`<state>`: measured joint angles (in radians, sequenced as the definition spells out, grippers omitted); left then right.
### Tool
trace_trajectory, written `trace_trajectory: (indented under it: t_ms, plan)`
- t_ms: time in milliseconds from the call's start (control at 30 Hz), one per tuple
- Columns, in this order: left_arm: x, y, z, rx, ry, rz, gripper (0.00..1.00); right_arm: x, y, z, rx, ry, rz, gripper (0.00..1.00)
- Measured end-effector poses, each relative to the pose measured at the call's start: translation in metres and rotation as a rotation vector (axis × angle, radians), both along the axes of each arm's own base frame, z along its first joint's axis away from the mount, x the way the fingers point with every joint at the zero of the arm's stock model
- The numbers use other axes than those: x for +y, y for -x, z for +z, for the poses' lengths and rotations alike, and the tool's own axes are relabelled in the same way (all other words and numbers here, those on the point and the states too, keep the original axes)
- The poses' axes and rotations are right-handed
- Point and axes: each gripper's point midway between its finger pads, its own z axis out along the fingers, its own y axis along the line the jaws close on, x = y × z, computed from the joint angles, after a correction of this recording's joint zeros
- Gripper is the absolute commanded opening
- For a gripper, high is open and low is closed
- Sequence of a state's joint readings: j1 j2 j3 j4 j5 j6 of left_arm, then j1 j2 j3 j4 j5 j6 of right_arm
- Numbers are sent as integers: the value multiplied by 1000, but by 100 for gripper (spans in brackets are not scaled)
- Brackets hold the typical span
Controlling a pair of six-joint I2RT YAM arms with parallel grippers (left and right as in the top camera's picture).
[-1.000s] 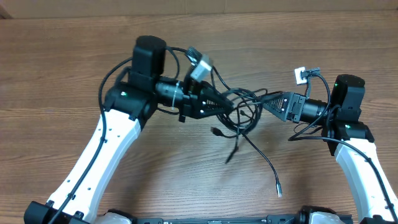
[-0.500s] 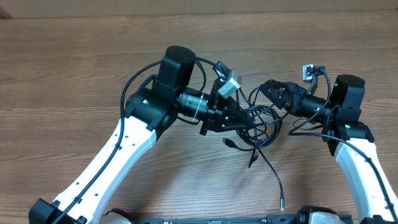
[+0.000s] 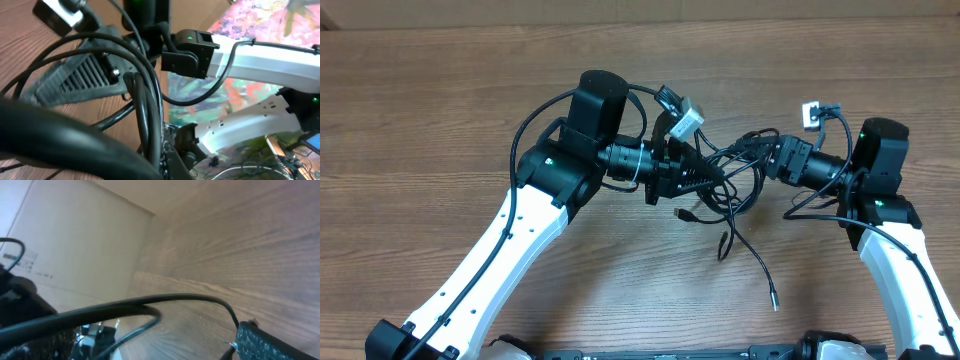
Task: Untangle cables
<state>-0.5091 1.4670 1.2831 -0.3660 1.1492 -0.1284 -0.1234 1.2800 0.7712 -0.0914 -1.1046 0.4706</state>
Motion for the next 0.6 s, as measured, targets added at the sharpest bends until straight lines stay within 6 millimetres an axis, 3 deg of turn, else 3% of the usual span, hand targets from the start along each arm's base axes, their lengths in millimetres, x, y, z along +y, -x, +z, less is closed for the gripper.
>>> trace_trajectory:
  t_ms: [167,367,600]
  plan:
    - [-5,3,5,-3,18,-13,4,-6,-9,0,-21,28,-51,100]
    - [-16,23,21,19,75,-105,4,-18,-23,-9,-11,86,-152,100]
    - [-16,36,26,109,81,-160,4,-38,-39,-19,4,162,-294,100]
